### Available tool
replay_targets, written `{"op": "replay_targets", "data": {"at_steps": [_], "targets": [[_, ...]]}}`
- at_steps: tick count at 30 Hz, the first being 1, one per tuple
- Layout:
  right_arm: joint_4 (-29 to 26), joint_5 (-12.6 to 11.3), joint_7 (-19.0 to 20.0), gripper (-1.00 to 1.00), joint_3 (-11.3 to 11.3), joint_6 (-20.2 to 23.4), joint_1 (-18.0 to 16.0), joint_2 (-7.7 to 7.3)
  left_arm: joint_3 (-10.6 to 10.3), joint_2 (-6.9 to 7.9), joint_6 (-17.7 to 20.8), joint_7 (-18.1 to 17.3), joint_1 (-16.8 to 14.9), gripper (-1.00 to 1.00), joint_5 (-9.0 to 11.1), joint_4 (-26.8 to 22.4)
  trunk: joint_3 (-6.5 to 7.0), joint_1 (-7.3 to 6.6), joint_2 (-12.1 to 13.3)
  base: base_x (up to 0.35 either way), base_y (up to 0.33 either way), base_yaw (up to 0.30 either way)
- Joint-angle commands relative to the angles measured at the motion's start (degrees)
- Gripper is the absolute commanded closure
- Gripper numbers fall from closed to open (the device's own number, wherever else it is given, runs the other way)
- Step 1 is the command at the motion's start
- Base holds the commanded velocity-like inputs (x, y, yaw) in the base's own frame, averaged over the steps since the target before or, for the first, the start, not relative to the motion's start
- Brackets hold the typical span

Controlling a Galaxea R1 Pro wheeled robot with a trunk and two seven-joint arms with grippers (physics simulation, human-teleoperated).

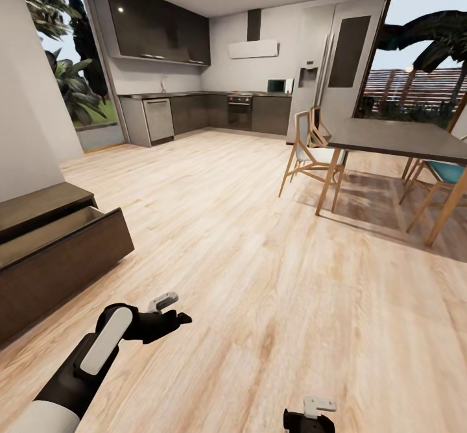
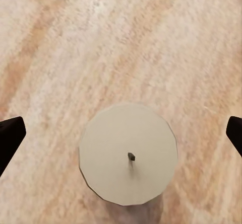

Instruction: Place each of the two pumpkins and all three candles from the living room inside a cabinet in the living room (use any cabinet), then make sure every cabinet is closed, and position the cauldron so it is next to a table in the living room.

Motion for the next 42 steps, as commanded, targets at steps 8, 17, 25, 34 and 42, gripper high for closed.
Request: {"op": "replay_targets", "data": {"at_steps": [8, 17, 25, 34, 42], "targets": [[1.5, -0.4, -0.5, -1.00, 0.6, -0.2, -1.7, 0.29, 0.2, 1.41, 0.8, -1.0, 0.8, -1.00, 2.3, -0.5, -0.05, -0.01, 0.0, 0.000, 0.000, 0.000], [2.1, -0.9, 0.3, -1.00, 0.1, 1.1, -4.4, 0.25, -0.1, 2.43, 1.2, -3.9, 1.1, -1.00, 5.3, -1.2, -0.05, -0.01, 0.0, 0.000, 0.000, 0.000], [2.7, -1.0, 1.1, -1.00, -0.9, 1.8, -7.1, 0.24, -1.0, 4.14, 1.3, -5.7, 1.2, -1.00, 7.8, -0.6, -0.05, -0.01, 0.0, 0.000, 0.000, 0.000], [0.7, -0.4, 2.1, -1.00, 0.3, 2.3, -7.7, 0.18, -0.9, 4.31, 1.2, -7.8, 1.2, -1.00, 10.7, -0.3, -0.72, 0.06, -0.1, 0.000, 0.000, 0.000], [0.9, -0.5, 2.3, -1.00, 0.3, 3.1, -7.9, 0.24, -1.2, 4.84, 1.2, -7.9, 1.2, -1.00, 13.1, -0.3, -2.49, 0.27, -0.2, 0.000, 0.000, 0.000]]}}
